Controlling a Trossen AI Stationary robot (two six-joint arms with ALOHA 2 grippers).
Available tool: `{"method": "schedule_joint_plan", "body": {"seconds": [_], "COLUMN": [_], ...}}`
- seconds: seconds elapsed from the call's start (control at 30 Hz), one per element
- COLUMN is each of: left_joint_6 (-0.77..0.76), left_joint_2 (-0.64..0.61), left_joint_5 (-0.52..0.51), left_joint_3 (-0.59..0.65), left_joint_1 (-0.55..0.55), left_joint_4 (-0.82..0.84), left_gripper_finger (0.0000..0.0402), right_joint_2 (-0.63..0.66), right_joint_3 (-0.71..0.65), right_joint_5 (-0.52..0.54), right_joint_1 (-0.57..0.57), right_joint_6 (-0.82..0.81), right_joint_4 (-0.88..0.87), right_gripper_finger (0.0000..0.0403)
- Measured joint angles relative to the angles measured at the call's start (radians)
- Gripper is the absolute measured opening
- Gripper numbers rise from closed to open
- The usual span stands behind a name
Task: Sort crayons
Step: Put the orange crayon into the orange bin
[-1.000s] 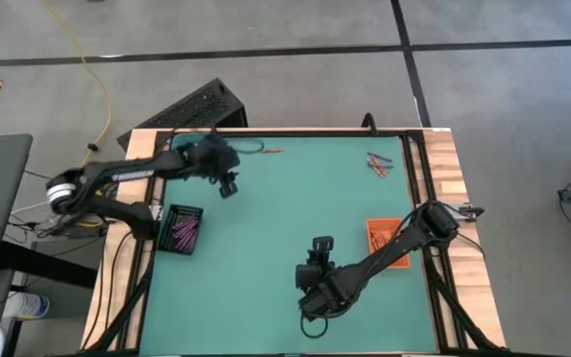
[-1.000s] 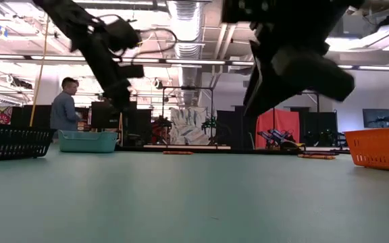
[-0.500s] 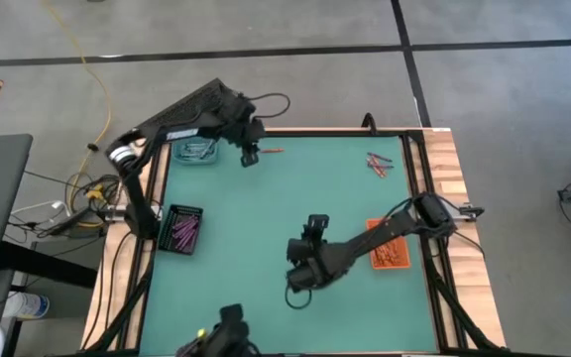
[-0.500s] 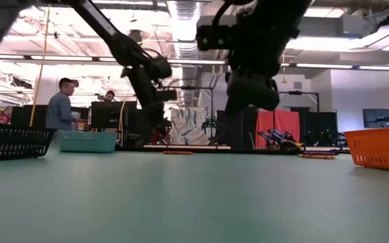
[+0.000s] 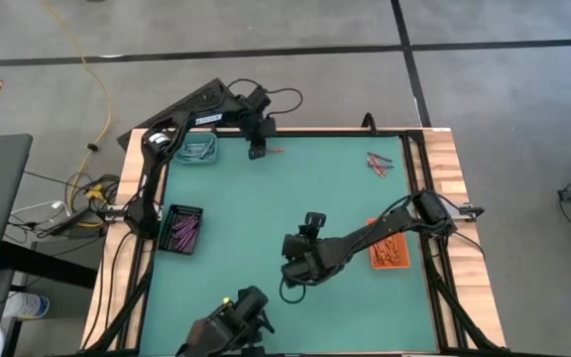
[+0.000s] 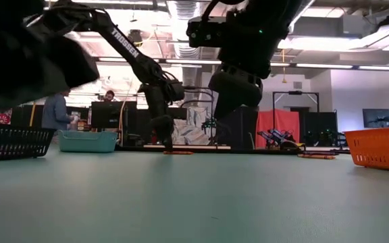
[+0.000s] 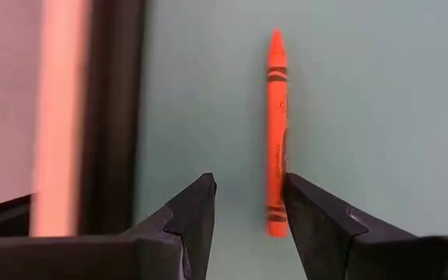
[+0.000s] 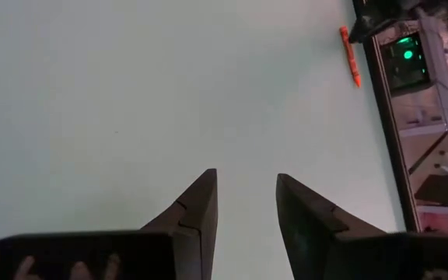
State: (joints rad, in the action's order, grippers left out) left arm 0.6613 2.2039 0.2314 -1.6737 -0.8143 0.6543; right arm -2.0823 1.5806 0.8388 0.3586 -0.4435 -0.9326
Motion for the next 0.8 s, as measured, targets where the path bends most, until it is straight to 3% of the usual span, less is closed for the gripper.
{"method": "schedule_joint_plan", "body": {"seconds": [0.3,0.5,0.63,0.8], "left_joint_6": [0.029,0.086,0.128,0.176], "left_joint_2": [0.047,0.049,0.049,0.056], "left_joint_5": [-0.019,-0.040,-0.133,-0.241], "left_joint_3": [-0.043,-0.042,-0.049,-0.092], "left_joint_1": [0.012,0.027,0.053,0.080], "left_joint_4": [0.047,0.069,0.082,0.167], "left_gripper_finger": [0.0135,0.0079,0.0039,0.0031], "right_joint_2": [0.000,0.000,0.000,0.000], "right_joint_3": [0.000,0.000,0.000,0.000], "right_joint_5": [-0.002,0.002,0.004,0.004], "right_joint_1": [0.022,0.026,0.026,0.027], "right_joint_6": [-0.084,-0.102,-0.109,-0.109], "right_joint_4": [-0.019,-0.025,-0.029,-0.033], "right_gripper_finger": [0.0132,0.0132,0.0132,0.0132]}}
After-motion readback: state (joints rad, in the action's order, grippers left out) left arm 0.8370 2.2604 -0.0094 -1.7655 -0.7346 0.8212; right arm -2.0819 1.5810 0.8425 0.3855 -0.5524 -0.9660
